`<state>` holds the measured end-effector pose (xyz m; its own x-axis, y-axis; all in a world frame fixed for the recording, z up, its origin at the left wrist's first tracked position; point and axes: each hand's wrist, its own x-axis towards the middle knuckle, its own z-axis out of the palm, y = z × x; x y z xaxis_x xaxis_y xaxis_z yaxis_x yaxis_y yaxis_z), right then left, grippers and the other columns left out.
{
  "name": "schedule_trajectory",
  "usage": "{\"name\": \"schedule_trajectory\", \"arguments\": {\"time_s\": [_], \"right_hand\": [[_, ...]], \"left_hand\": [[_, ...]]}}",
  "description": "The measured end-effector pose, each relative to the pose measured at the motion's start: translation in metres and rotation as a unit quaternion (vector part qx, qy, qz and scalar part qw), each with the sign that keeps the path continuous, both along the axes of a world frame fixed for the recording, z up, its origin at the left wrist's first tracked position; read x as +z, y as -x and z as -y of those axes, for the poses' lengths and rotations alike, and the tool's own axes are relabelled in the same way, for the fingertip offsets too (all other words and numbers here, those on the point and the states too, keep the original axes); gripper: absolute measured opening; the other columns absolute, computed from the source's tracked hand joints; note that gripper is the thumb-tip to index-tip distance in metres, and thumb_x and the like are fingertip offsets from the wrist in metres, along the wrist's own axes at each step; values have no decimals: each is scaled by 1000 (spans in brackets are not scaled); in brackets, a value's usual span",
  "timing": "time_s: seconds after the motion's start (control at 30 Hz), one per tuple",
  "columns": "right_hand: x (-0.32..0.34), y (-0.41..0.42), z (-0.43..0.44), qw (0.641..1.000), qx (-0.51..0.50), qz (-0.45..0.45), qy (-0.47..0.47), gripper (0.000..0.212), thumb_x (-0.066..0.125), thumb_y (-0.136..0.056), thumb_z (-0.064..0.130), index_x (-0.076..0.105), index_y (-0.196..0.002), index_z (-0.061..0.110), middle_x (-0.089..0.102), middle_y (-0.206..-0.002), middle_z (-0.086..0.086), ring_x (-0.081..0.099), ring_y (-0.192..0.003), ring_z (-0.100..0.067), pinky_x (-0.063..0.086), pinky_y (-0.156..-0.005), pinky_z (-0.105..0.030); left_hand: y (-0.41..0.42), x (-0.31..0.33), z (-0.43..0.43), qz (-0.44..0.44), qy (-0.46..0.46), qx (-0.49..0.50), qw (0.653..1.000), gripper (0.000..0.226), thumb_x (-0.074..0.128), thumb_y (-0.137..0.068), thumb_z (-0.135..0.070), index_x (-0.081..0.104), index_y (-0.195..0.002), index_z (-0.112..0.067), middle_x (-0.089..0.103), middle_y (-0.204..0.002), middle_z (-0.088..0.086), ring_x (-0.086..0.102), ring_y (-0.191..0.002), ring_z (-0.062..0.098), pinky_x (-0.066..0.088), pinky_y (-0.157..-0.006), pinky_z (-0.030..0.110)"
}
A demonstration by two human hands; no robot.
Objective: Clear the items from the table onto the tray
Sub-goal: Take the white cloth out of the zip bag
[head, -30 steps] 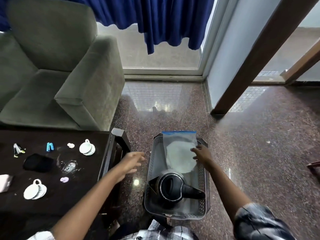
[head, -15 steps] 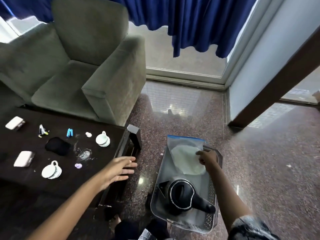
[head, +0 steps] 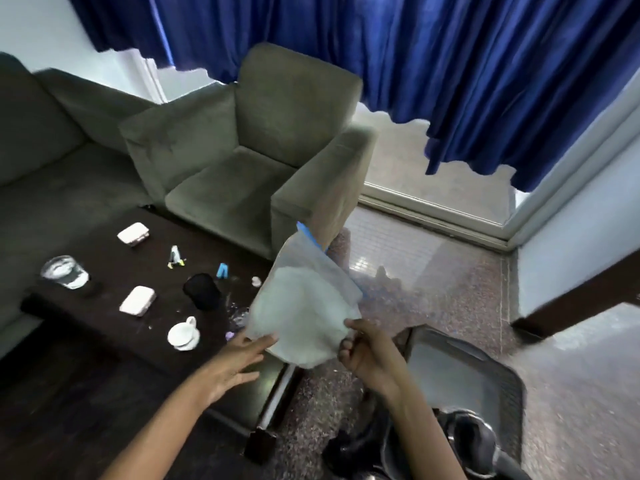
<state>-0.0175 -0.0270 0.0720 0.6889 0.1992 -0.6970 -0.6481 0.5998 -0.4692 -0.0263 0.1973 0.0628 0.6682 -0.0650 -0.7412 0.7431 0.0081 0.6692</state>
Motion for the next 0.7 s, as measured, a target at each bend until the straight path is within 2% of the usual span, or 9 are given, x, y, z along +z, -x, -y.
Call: {"name": "schedule_trajectory", "arguments": {"time_s": [0.07,0.1,0.2,0.27,0.33,0.43,0.57,0.63,0.7], "right_hand": [[6,4,-59,999,9,-7,-38,14,54,-81,4,52,-69,10,44,-42,-2,45,-35,-11,39,-37,-17],[10,6,-87,998,9,-6,-55,13,55,-79,4,52,-68,10,45,-42,-2,45,-34,-12,39,-37,-17],[17,14,-167,995,15,10,-95,10,59,-71,7,52,-68,11,45,-45,-1,42,-36,-11,36,-38,-19],[19,19,-211,994,33,31,-102,9,63,-69,9,54,-70,10,49,-48,-1,43,-38,-11,36,-39,-21],[24,24,-247,989,43,69,-122,24,75,-61,12,62,-80,7,60,-59,-4,52,-43,-13,44,-45,-22],[30,19,-283,974,30,124,-187,55,87,-49,23,70,-100,10,72,-96,-9,69,-79,-21,56,-68,-32],[33,-3,-309,955,37,134,-262,45,60,-80,42,64,-113,12,67,-115,-10,65,-102,-26,53,-83,-39],[32,-19,-320,956,47,136,-254,58,50,-83,52,63,-120,9,59,-129,-14,59,-113,-30,50,-85,-45],[29,-36,-336,964,32,120,-236,56,53,-80,53,59,-123,17,53,-137,-11,55,-120,-30,50,-87,-47]], "left_hand": [[7,4,-44,5,84,75,994,29,62,-87,-31,54,-113,-22,57,-128,4,46,-127,23,35,-105,41],[12,7,-64,15,127,113,985,26,56,-91,-26,56,-115,-19,60,-126,5,49,-126,23,36,-105,39],[22,19,-130,112,209,212,948,53,74,-74,-28,57,-122,-15,65,-122,8,63,-110,23,54,-89,36],[30,29,-172,151,212,229,938,71,87,-54,-34,61,-117,-14,68,-117,8,66,-105,23,59,-75,31],[37,34,-212,172,175,235,940,64,84,-62,-28,60,-120,-14,68,-118,8,66,-105,23,59,-74,30],[42,36,-261,197,146,224,943,53,77,-71,-22,60,-120,-15,68,-117,6,65,-107,22,58,-83,35],[39,37,-309,209,151,202,945,44,75,-76,-21,62,-118,-18,69,-116,4,65,-108,20,54,-91,38],[32,33,-329,215,152,206,943,51,79,-70,-25,62,-117,-19,69,-117,4,65,-107,19,56,-86,33],[23,29,-349,215,136,217,943,49,72,-72,-21,60,-119,-19,69,-116,3,65,-107,20,55,-88,35]]}}
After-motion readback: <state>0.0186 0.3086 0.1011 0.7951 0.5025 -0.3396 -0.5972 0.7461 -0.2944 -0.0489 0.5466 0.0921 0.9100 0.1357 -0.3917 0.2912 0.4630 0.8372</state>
